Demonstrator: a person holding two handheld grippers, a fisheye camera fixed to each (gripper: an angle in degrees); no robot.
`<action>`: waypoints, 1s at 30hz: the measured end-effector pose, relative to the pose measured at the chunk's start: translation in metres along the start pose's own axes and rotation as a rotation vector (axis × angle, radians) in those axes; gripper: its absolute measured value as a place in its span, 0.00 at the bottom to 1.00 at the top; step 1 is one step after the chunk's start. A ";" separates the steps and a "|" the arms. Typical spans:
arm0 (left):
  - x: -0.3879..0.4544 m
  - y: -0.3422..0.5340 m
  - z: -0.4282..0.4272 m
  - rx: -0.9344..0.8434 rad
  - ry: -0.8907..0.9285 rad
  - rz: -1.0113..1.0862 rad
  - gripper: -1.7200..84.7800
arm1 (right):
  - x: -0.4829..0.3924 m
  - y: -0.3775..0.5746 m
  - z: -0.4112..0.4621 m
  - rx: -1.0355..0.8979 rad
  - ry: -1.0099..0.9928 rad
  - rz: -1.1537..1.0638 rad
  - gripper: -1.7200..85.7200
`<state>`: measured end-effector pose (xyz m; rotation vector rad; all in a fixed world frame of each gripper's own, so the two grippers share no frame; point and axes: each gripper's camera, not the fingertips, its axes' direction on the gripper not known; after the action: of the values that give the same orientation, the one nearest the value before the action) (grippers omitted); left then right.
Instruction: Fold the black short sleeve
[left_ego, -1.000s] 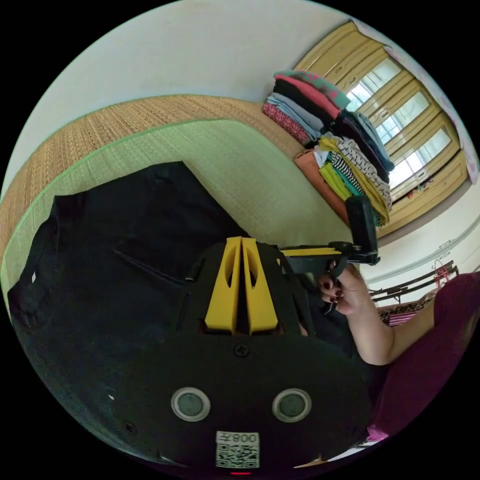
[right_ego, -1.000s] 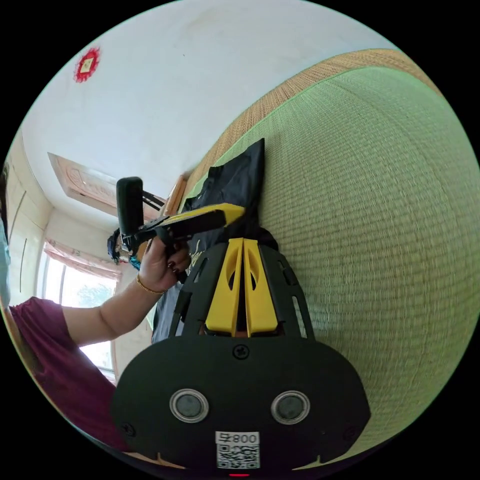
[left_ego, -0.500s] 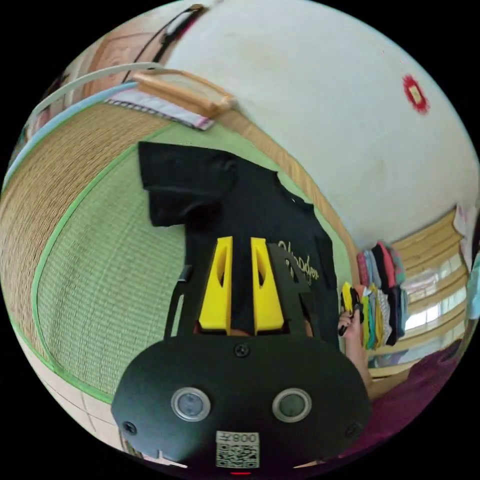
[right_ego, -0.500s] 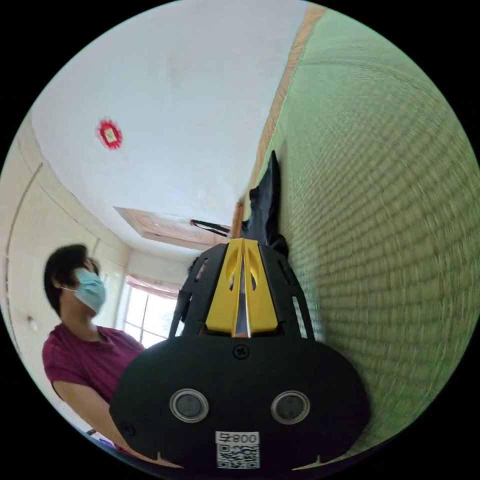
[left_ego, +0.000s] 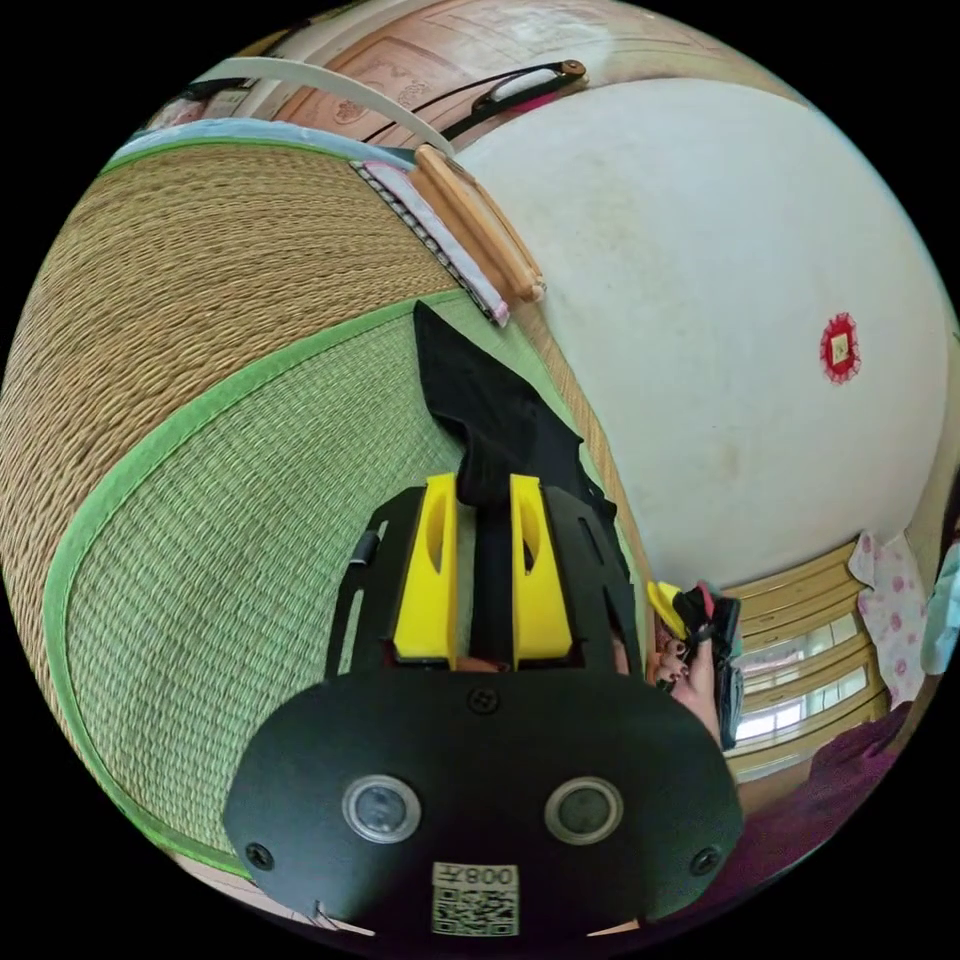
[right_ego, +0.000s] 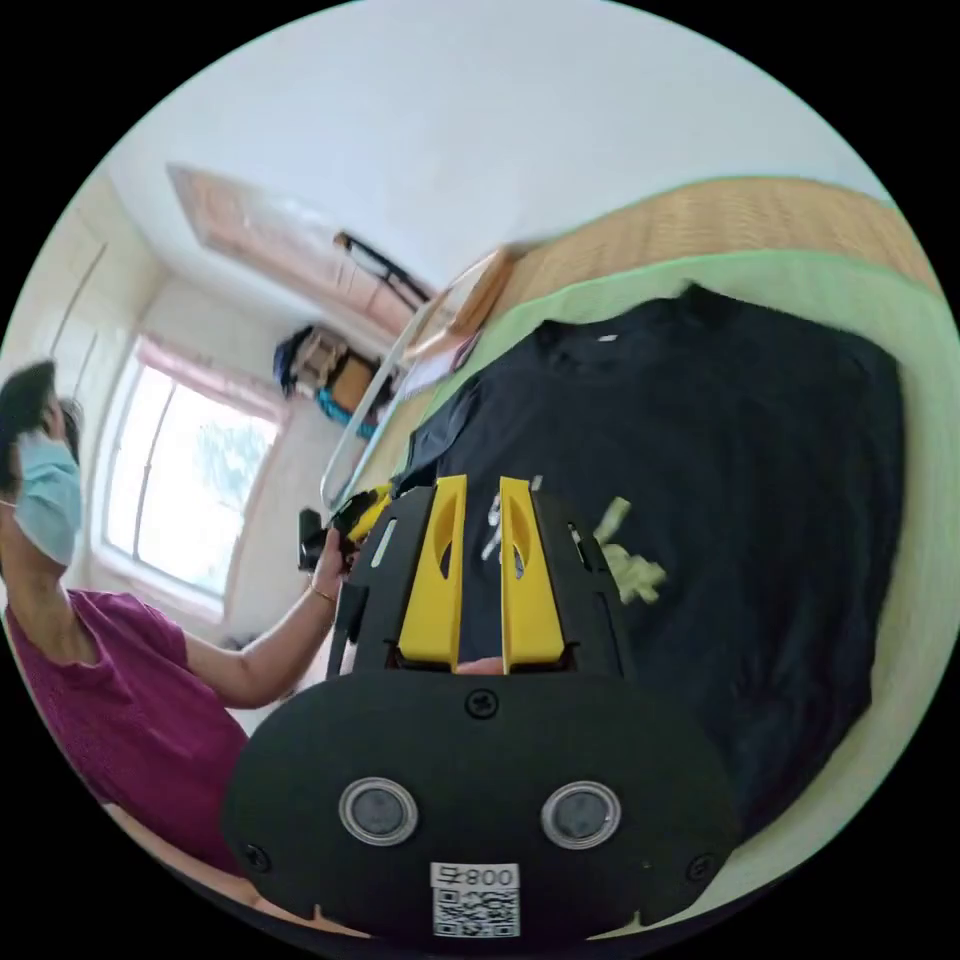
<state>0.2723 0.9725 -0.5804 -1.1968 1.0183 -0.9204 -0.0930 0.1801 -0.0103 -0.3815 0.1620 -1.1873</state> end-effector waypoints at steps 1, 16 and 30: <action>-0.003 0.002 0.000 0.002 -0.001 0.009 0.10 | -0.031 -0.029 0.034 -0.054 0.025 -0.073 0.09; -0.106 0.044 -0.001 -0.021 0.137 -0.042 0.07 | -0.281 -0.216 0.352 -0.341 0.337 -0.550 0.11; -0.142 0.055 0.003 -0.030 0.166 -0.033 0.06 | -0.306 -0.244 0.440 -0.356 0.460 -0.580 0.06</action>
<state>0.2351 1.1159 -0.6160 -1.1800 1.1509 -1.0468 -0.2779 0.4751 0.4639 -0.4779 0.7042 -1.8183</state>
